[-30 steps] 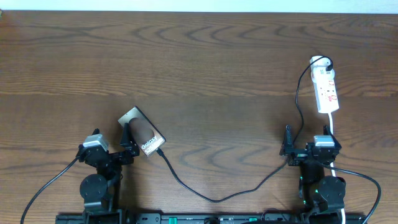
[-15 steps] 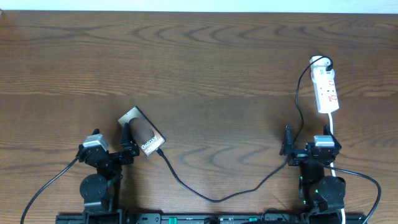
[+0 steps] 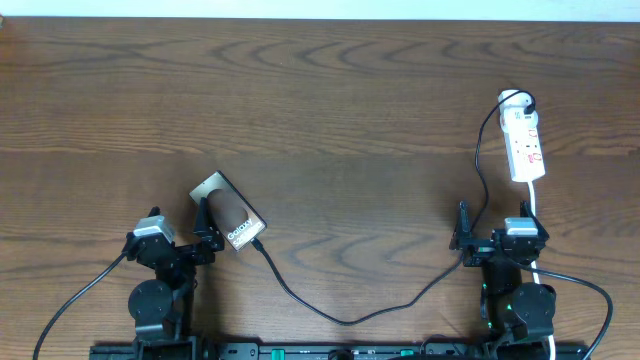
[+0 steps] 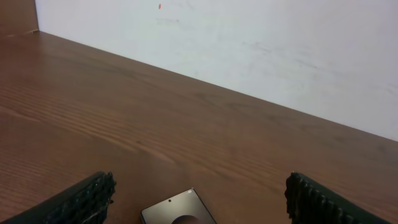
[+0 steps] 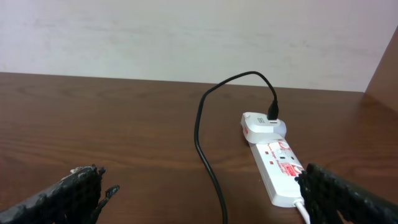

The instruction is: Plug charger to phone and switch on socket

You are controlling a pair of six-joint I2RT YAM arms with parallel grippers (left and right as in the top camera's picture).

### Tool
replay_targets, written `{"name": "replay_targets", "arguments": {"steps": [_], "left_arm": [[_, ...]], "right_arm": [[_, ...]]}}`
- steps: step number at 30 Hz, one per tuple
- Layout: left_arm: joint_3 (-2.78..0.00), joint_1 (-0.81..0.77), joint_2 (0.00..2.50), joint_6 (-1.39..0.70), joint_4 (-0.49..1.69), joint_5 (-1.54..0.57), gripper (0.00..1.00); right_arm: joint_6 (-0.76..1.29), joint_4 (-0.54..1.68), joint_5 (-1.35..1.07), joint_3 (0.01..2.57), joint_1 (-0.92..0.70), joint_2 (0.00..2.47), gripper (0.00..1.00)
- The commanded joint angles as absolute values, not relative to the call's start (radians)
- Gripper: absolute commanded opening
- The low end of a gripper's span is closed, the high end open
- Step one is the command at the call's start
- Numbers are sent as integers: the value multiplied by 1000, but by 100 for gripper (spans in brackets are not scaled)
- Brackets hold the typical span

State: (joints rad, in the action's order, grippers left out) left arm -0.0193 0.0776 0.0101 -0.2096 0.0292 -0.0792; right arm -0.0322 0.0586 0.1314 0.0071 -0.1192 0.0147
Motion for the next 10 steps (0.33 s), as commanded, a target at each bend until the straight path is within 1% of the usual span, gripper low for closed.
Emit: {"name": "replay_targets", "arguments": {"steps": [1,10], "left_arm": [[-4,82,4,-210,66,-93,90],[-4,82,4,-210,66,-93,90]], "right_arm": [[-15,60,148,6,-110,5,99],[-15,60,148,6,-110,5,99]]}}
